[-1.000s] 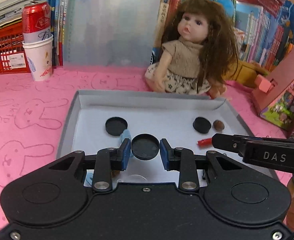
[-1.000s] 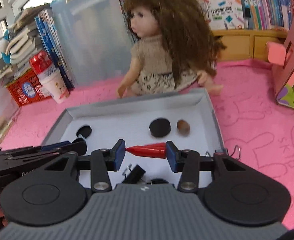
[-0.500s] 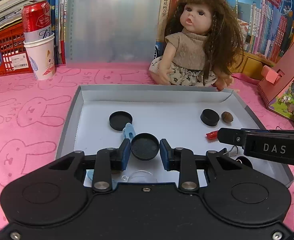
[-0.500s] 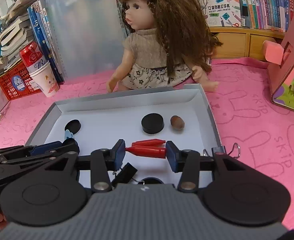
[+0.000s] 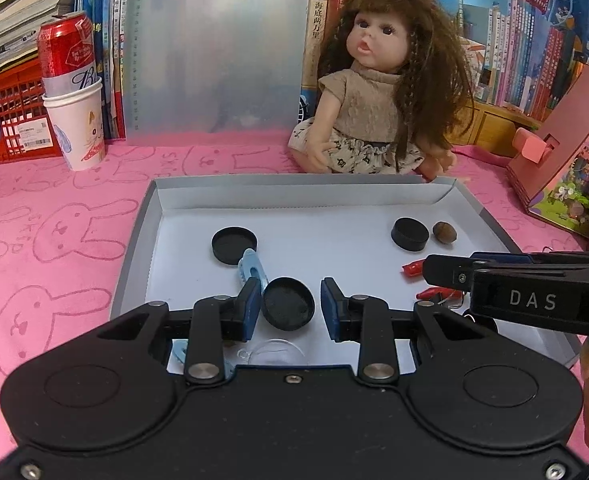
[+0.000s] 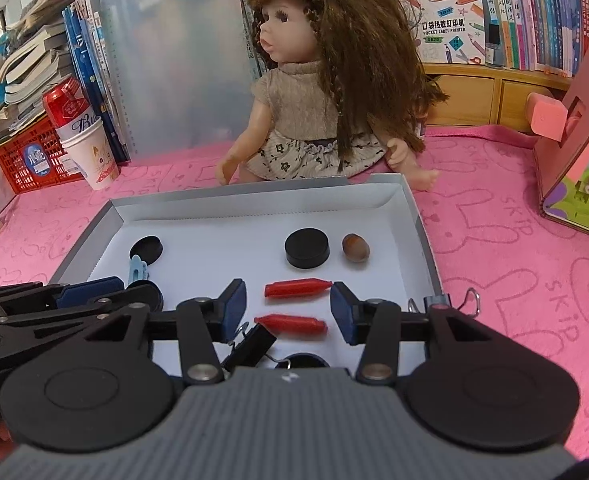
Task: Organize rigid objects
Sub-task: 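Open the right tool to drop the crayon while the left tool releases the black lid, then withdraw both open tools from the tray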
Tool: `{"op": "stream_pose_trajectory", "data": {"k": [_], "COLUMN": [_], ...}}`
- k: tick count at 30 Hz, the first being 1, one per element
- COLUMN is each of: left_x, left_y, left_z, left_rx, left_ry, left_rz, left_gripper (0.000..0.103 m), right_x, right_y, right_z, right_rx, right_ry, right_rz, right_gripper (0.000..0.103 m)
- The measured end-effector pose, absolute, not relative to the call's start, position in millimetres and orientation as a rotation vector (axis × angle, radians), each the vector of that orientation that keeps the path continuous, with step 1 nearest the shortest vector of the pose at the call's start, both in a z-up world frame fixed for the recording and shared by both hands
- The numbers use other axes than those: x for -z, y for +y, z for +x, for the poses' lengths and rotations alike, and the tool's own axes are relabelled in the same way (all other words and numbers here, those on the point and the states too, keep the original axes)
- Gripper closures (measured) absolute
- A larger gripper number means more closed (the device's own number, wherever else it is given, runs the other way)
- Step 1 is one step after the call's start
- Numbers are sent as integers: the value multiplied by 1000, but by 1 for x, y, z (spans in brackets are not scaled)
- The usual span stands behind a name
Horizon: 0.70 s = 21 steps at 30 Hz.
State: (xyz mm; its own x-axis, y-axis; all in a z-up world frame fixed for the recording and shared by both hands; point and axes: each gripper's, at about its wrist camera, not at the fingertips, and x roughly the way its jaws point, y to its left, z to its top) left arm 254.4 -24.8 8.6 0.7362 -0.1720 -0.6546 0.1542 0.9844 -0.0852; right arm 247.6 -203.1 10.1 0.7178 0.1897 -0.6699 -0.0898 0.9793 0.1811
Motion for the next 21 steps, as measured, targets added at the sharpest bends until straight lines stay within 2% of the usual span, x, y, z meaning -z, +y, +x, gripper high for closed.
{"op": "stream_pose_trajectory", "data": {"k": [6,8,12,17,21], "left_x": [-12,-14,-17,-24,-30], "left_y": [-24,-23,-22,-18,-13], "left_z": [251,250,247,241,233], "left_rx": [182,180,168,147,141], "left_ry": [706,698,693,680,656], "left_rz": [-23,-33,-28,-22,-22], "left_gripper": [56,45,41,25,19], "right_x": [-13,-15,-21,-28,-32], "right_y": [-202,-201,-200,-203,-206], "right_z": [243,240,235,229,223], "right_rx": [-149,-142,-128,-110,-97], "right_ry": [736,721,695,670,645], "right_rz": [126,107,82,80,83], "right_gripper": [35,28,20,13,7]}}
